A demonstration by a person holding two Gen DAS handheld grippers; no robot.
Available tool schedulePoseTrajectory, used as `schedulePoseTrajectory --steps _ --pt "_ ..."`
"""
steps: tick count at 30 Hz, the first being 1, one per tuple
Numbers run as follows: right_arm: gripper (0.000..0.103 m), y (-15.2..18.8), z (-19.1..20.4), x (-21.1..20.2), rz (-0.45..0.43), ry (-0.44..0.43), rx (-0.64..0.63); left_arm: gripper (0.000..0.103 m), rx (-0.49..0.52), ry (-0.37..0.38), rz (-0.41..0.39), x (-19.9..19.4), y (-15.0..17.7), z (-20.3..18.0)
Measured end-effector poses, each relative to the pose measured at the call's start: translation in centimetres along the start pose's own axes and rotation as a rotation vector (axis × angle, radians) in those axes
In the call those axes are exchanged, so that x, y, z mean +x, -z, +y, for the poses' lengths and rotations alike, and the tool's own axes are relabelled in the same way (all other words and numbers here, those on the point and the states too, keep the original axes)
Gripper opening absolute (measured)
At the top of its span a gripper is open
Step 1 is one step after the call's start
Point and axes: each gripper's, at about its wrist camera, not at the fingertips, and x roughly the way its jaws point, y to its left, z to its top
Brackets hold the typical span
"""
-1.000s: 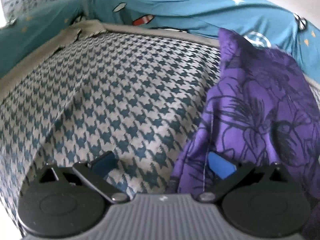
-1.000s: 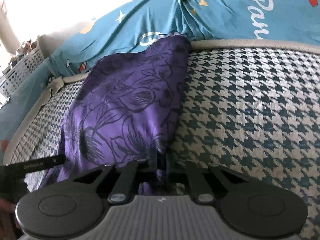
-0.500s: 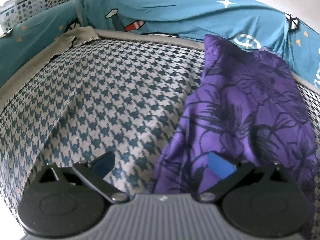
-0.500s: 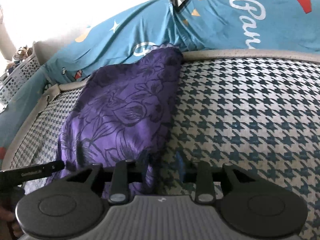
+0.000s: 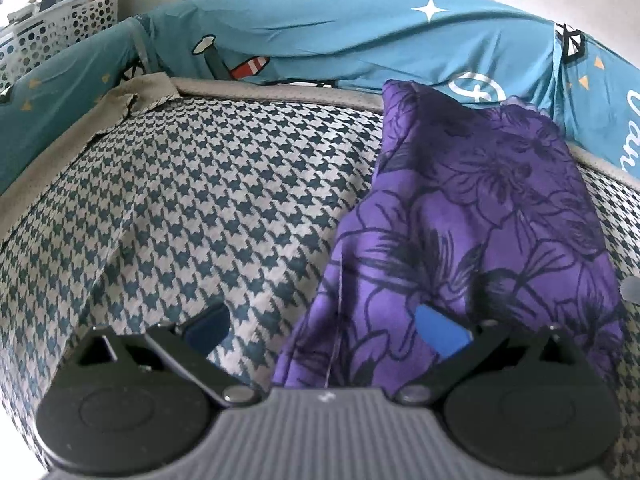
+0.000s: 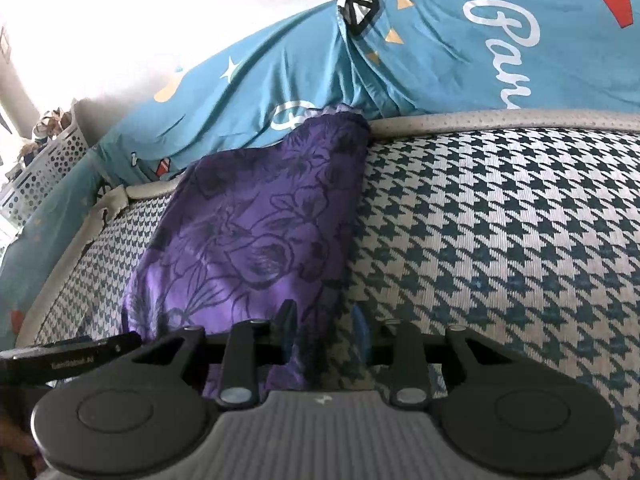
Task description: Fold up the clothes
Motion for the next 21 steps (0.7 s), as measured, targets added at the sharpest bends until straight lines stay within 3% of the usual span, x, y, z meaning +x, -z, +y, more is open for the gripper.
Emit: schedulePoseTrajectory --steps 8,21 --pt "0.039 -1.3 -1.7 1.2 -0.005 -0.014 0.048 0.103 0.017 0.009 -0.002 0.6 -0.4 -0.6" --pt "0.04 -3.4 -3.6 3.2 -0.032 -0.046 0.109 0.103 0.03 0.042 -0.016 1.2 -1.1 -1.6"
